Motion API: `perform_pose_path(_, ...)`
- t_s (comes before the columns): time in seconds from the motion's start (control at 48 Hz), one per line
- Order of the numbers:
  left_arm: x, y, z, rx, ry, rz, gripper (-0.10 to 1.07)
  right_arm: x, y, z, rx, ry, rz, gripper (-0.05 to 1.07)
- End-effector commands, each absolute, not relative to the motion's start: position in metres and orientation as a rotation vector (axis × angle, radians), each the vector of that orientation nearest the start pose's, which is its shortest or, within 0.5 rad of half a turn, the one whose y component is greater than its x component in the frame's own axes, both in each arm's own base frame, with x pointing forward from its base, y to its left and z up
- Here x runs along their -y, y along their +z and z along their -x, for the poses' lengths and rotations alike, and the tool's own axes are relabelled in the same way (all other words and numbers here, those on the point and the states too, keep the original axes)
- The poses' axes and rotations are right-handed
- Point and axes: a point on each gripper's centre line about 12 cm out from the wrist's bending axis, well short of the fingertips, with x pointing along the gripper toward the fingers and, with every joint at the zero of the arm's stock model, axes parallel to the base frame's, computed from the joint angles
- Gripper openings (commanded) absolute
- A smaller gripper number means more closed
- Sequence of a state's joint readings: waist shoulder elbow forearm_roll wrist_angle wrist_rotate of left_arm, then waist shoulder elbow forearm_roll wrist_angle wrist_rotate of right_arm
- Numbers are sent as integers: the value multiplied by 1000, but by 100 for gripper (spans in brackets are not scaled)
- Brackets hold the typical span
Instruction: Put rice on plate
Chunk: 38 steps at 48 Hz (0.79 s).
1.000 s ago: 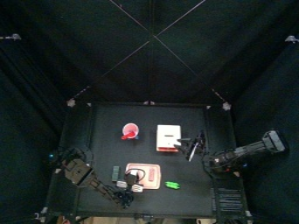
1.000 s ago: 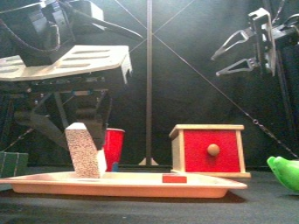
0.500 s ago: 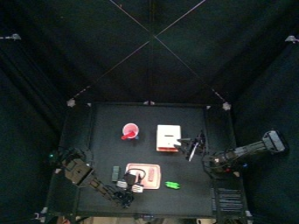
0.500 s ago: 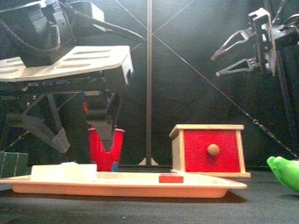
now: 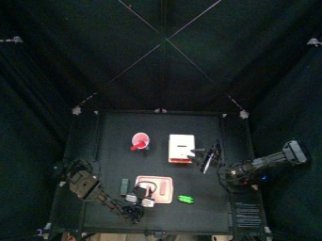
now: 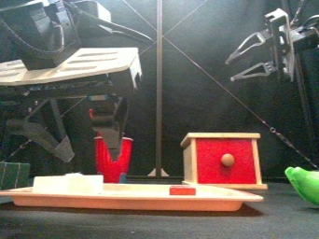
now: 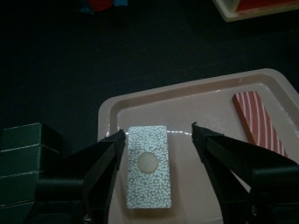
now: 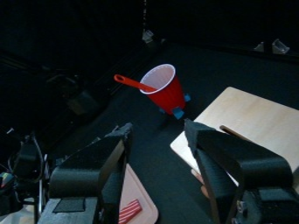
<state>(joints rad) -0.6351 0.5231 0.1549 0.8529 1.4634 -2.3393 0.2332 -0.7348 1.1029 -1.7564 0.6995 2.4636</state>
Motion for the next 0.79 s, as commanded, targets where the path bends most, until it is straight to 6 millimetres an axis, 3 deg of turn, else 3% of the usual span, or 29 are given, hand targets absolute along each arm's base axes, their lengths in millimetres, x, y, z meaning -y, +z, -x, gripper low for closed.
perform_pose_path(0.0, 164, 121, -374, -498, 1287, 461, 94, 24, 264, -225, -31, -497, -543, 85)
perform_pose_path(0.771, 161, 124, -371, -501, 1284, 462, 94, 23, 261, -223, -48, -502, -566, 85)
